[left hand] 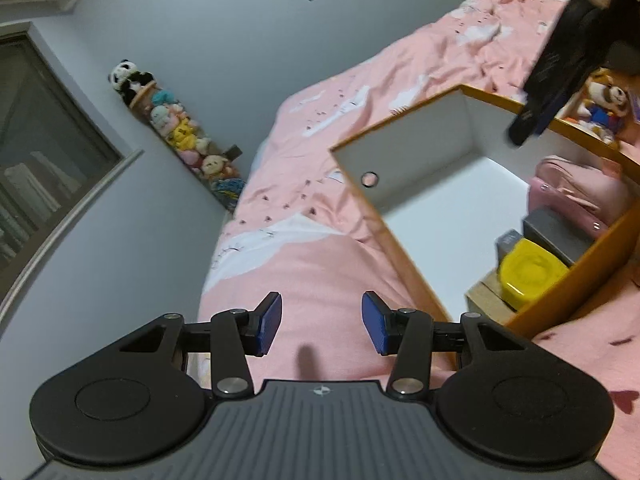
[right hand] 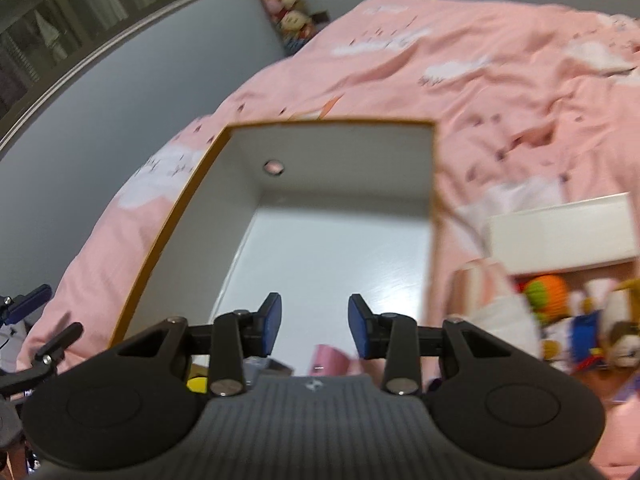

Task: Organize objects
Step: 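Move both tools back to the plush toys beside the box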

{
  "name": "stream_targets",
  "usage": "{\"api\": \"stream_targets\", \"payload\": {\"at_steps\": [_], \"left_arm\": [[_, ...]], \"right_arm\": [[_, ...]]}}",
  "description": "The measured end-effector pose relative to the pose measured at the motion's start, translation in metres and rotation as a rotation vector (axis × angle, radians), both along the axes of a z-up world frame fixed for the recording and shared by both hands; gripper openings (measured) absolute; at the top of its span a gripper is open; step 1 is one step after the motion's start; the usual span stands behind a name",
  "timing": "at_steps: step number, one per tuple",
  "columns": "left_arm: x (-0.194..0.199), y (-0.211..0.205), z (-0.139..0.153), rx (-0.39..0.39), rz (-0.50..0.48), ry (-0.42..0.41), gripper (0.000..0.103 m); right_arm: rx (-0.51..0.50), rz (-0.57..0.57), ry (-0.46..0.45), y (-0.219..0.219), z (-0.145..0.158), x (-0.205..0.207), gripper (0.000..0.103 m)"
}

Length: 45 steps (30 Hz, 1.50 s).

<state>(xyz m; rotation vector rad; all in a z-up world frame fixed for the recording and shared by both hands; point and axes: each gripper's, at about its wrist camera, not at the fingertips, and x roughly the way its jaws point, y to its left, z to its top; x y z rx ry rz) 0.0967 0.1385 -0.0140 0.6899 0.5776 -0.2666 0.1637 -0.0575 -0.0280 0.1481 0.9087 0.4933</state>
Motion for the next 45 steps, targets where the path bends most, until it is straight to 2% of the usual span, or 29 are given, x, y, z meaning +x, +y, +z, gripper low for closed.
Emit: {"api": "stream_targets", "payload": {"at_steps": [3,8,12,14,18,22,25,26,29,31,34,37,41,45], "left_arm": [[-0.002,0.004,0.007,0.001,0.006,-0.055,0.057],[0.006,0.007,0.014,-0.014,0.034,-0.074,0.058],[0.003,0.009,0.018,-0.023,0.019,-0.077,0.058],[-0.004,0.010,0.019,-0.043,-0.010,-0.108,0.058],[-0.022,0.010,0.018,-0.075,-0.029,-0.149,0.058],[-0.028,0.011,0.009,-0.050,-0.004,-0.123,0.058],[-0.022,0.017,0.003,-0.061,0.030,-0.084,0.057],[-0.019,0.017,0.002,-0.055,0.043,-0.092,0.056],[-0.010,0.018,0.007,-0.013,0.080,-0.183,0.057],[-0.004,0.018,0.018,-0.035,0.114,-0.217,0.057],[0.001,0.012,0.033,-0.043,0.116,-0.244,0.058],[0.002,0.002,0.042,-0.061,0.100,-0.230,0.058],[0.004,-0.016,0.049,-0.110,0.064,-0.177,0.058],[0.006,-0.034,0.053,-0.176,0.027,-0.113,0.058]], "right_arm": [[-0.024,-0.063,-0.036,-0.026,0.007,-0.008,0.040],[-0.092,-0.190,-0.055,-0.077,0.009,-0.020,0.040],[-0.119,-0.264,-0.042,-0.111,0.006,-0.031,0.042],[-0.111,-0.295,-0.021,-0.123,0.001,-0.034,0.044],[-0.095,-0.317,0.006,-0.127,-0.008,-0.036,0.044],[-0.089,-0.305,0.001,-0.124,-0.010,-0.039,0.044],[-0.083,-0.310,-0.010,-0.125,-0.009,-0.040,0.044],[-0.079,-0.313,-0.013,-0.126,-0.008,-0.041,0.044],[-0.071,-0.323,-0.011,-0.128,-0.009,-0.041,0.044],[-0.078,-0.329,-0.015,-0.130,-0.009,-0.041,0.044],[-0.108,-0.343,-0.014,-0.132,-0.014,-0.040,0.045],[-0.131,-0.351,-0.024,-0.134,-0.017,-0.041,0.045],[-0.212,-0.364,-0.067,-0.134,-0.020,-0.042,0.045],[-0.234,-0.384,-0.052,-0.142,-0.029,-0.037,0.045]]}}
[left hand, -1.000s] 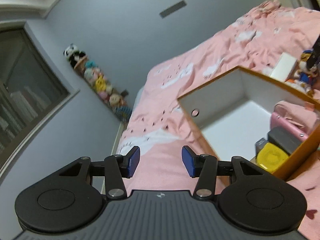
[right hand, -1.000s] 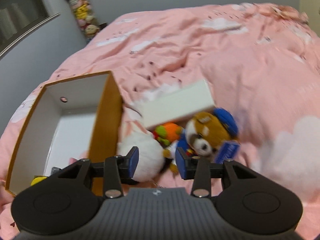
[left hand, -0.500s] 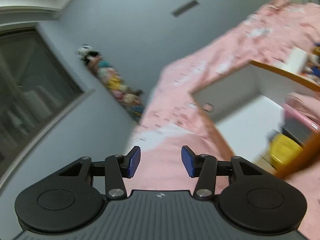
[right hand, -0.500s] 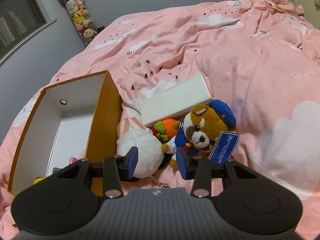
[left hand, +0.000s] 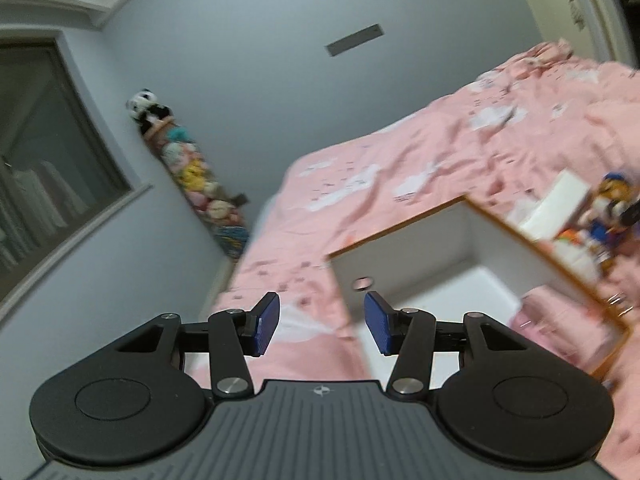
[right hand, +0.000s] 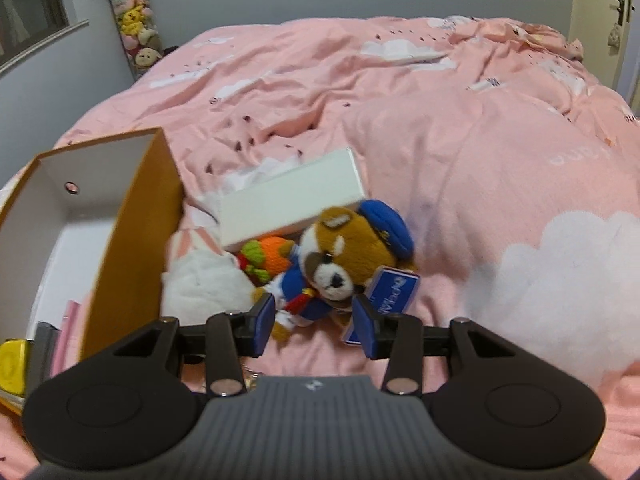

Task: Organize objects
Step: 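Move both tools back to the plush toys beside the box, then grasp the brown bear plush with the right tool while the left tool grasps the white penguin plush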

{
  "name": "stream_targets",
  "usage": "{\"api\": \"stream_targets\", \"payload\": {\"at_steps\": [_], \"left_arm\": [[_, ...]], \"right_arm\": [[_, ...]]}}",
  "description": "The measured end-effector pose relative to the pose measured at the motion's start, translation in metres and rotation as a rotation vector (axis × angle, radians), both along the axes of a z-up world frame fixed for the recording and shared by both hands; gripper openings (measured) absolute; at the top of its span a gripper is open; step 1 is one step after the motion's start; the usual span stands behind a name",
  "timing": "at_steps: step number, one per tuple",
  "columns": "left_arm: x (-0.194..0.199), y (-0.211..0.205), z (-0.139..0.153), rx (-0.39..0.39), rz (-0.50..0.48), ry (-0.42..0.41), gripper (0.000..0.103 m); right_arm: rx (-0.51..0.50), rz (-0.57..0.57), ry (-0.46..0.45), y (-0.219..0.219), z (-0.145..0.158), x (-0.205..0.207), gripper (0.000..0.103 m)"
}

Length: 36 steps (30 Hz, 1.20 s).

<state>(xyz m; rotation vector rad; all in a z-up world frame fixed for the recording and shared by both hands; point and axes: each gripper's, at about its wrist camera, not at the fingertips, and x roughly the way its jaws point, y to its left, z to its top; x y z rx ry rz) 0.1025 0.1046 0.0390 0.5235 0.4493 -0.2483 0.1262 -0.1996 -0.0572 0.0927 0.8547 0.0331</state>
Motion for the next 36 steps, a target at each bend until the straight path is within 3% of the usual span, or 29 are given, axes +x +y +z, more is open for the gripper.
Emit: {"api": "stream_targets", "payload": {"at_steps": [5,12,13,17,25,32,36], "left_arm": [[0.005,-0.026,0.002,-0.029,-0.064,0.046,0.058],[0.011,-0.062,-0.003,-0.049,-0.131,0.111,0.058],[0.011,-0.068,-0.004,-0.046,-0.142,0.117,0.058],[0.012,-0.090,-0.007,-0.049,-0.173,0.146,0.058],[0.018,-0.139,-0.015,-0.052,-0.187,0.248,0.058],[0.035,-0.179,-0.025,-0.095,-0.110,0.429,0.059],[0.052,-0.199,-0.038,-0.157,-0.008,0.556,0.063]], "right_arm": [[-0.011,-0.038,0.012,-0.010,-0.011,0.011,0.051],[0.158,-0.141,0.103,-0.032,-0.034,0.038,0.059],[0.188,-0.166,0.114,-0.036,-0.039,0.042,0.063],[0.289,-0.206,0.113,-0.046,-0.047,0.053,0.066],[0.291,-0.146,0.052,-0.038,-0.043,0.056,0.044],[0.196,-0.072,-0.023,-0.045,-0.012,0.029,0.043],[0.250,-0.051,0.026,-0.065,-0.012,0.019,0.043]]}}
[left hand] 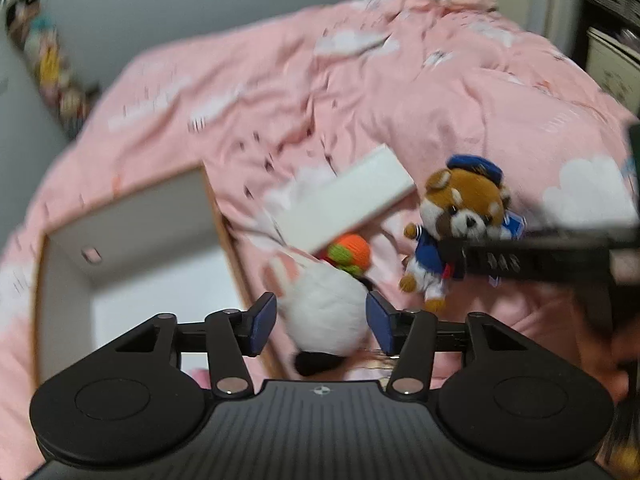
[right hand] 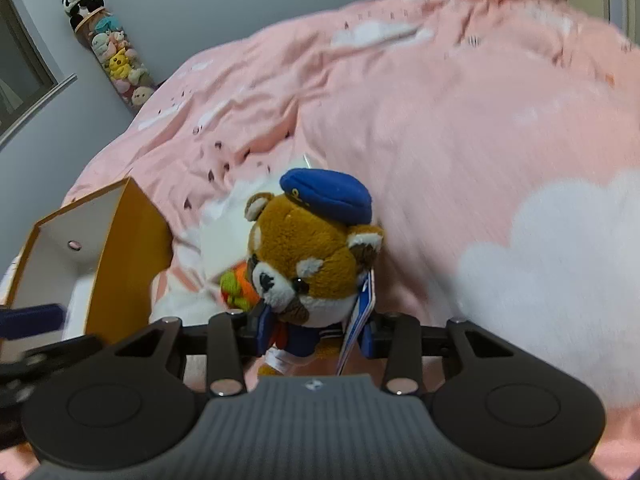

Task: Organize objects
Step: 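Grasp the brown bear plush with the right tool while the left tool grasps the white penguin plush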

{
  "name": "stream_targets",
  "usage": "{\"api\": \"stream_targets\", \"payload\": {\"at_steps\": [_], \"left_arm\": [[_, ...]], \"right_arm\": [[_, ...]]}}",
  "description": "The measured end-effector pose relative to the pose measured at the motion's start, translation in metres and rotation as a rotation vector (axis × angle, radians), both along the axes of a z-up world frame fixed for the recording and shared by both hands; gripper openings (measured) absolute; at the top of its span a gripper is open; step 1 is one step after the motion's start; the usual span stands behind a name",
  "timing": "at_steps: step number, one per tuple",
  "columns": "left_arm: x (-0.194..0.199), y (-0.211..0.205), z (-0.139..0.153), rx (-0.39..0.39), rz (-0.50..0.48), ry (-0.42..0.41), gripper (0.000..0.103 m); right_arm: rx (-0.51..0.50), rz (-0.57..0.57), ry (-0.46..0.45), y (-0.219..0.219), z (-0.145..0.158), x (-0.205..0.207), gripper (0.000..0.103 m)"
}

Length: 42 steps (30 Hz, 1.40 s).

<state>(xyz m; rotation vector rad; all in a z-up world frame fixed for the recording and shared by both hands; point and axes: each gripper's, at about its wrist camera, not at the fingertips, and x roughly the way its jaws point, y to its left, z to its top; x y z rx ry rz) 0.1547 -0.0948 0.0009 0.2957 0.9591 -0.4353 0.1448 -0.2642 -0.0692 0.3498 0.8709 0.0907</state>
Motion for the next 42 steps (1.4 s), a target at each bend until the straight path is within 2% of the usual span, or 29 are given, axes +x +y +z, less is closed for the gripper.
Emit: {"api": "stream_targets", "payload": {"at_steps": [2,5,10,15,17,19,26,34,37,39,42], "left_arm": [[0.009,-0.007,-0.008,-0.011,0.063,0.049,0.064],[0.020,-0.017,-0.020,0.026,0.147,0.087,0.064],[0.034,-0.035,-0.043,0.130,0.215,0.110,0.064],[0.046,-0.040,-0.063,0.176,0.290,0.135,0.064],[0.046,-0.045,-0.065,0.195,0.285,0.116,0.069],[0.047,-0.048,-0.068,0.200,0.288,0.113,0.070],[0.044,-0.063,-0.080,0.262,0.271,0.056,0.081],[0.028,-0.071,-0.092,0.302,0.211,-0.040,0.085],[0.021,-0.073,-0.099,0.338,0.163,-0.075,0.091],[0.016,-0.076,-0.105,0.378,0.138,-0.110,0.091],[0.013,-0.074,-0.106,0.367,0.143,-0.147,0.089]], "right_arm": [[0.042,-0.003,0.023,-0.009,-0.004,-0.002,0.043],[0.082,-0.015,0.043,-0.018,-0.010,-0.002,0.043],[0.126,-0.015,0.055,-0.025,-0.014,-0.004,0.043],[0.166,-0.017,0.070,-0.032,-0.017,-0.005,0.043],[0.167,-0.015,0.077,-0.033,-0.018,-0.005,0.043],[0.175,-0.018,0.080,-0.034,-0.019,-0.005,0.043],[0.204,-0.036,0.089,-0.040,-0.020,-0.008,0.043],[0.214,-0.069,0.096,-0.044,-0.022,-0.007,0.043],[0.207,-0.074,0.095,-0.043,-0.022,-0.007,0.043],[0.203,-0.078,0.093,-0.041,-0.022,-0.007,0.043],[0.195,-0.082,0.090,-0.040,-0.022,-0.007,0.043]]}}
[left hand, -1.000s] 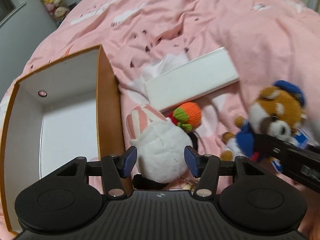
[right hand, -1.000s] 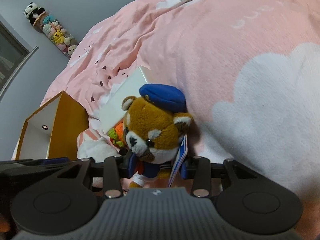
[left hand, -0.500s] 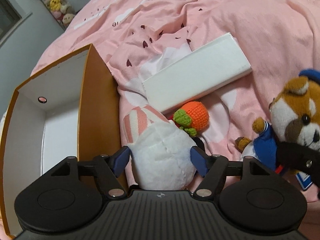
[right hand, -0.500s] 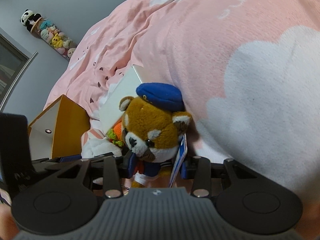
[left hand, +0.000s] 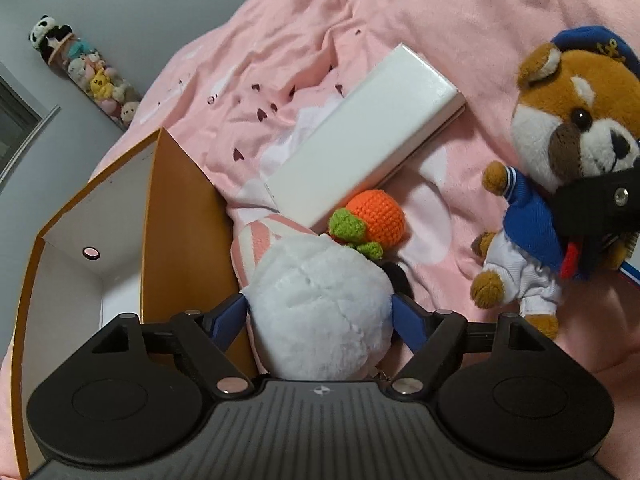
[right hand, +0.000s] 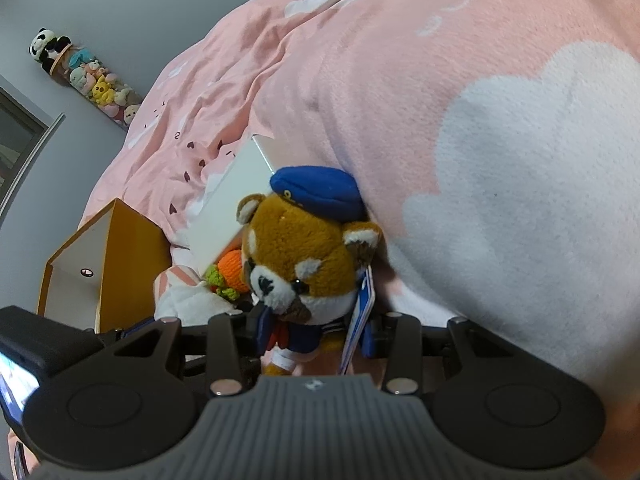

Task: Organize objects
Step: 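Grasp the brown bear plush with the right tool while the left tool grasps the white penguin plush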

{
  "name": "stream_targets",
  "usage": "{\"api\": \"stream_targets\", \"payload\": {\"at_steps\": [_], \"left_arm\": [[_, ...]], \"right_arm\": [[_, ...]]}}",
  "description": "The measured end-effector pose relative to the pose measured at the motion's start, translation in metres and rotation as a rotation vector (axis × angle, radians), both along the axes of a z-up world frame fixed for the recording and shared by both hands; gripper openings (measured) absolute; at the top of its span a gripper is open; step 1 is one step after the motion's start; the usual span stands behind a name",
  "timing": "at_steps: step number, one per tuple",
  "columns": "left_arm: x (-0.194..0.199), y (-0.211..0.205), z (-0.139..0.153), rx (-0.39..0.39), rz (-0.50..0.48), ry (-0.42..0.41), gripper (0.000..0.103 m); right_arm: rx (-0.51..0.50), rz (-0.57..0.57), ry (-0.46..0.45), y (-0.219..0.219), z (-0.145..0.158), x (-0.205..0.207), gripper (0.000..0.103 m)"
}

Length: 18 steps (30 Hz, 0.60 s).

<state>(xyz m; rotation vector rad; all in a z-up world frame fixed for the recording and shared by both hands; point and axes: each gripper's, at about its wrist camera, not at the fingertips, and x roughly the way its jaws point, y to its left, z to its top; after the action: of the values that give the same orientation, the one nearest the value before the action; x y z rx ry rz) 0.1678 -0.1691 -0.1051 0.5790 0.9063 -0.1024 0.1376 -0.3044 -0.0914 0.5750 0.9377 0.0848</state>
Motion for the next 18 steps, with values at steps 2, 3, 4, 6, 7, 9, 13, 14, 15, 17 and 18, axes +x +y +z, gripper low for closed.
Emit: {"api": "stream_targets", "payload": {"at_steps": [2,3,4,6,7,9,13,14,15,17,18], "left_arm": [[-0.003,0.001,0.001,-0.002,-0.013,-0.016,0.084],[-0.004,0.001,0.001,0.003,-0.025,-0.020,0.082],[-0.006,0.001,0.001,0.003,-0.031,-0.024,0.081],[-0.007,0.004,0.002,-0.010,-0.032,-0.031,0.078],[-0.008,0.005,0.003,-0.022,-0.030,-0.037,0.077],[-0.011,0.008,0.008,-0.057,-0.023,-0.050,0.076],[-0.021,0.018,0.023,-0.160,-0.027,-0.069,0.075],[-0.025,0.020,0.027,-0.180,-0.036,-0.084,0.075],[-0.029,0.021,0.033,-0.194,-0.047,-0.101,0.075],[-0.038,0.023,0.044,-0.215,-0.066,-0.130,0.075],[-0.041,0.025,0.051,-0.232,-0.073,-0.143,0.075]], "right_arm": [[-0.014,0.000,-0.002,0.002,0.000,0.000,0.043],[-0.020,-0.001,-0.002,0.003,0.000,0.000,0.043],[-0.029,0.000,-0.003,0.005,0.001,0.000,0.043],[-0.044,0.000,-0.005,0.006,0.001,0.000,0.043],[-0.049,0.001,-0.007,0.007,0.001,0.000,0.043],[-0.062,0.006,-0.016,0.009,0.003,-0.001,0.043],[-0.095,0.009,-0.042,0.013,0.010,-0.006,0.043],[-0.111,0.011,-0.051,0.015,0.013,-0.007,0.043],[-0.127,0.012,-0.060,0.017,0.016,-0.008,0.043],[-0.162,0.019,-0.075,0.022,0.021,-0.010,0.043],[-0.175,0.022,-0.081,0.023,0.024,-0.011,0.043]]}}
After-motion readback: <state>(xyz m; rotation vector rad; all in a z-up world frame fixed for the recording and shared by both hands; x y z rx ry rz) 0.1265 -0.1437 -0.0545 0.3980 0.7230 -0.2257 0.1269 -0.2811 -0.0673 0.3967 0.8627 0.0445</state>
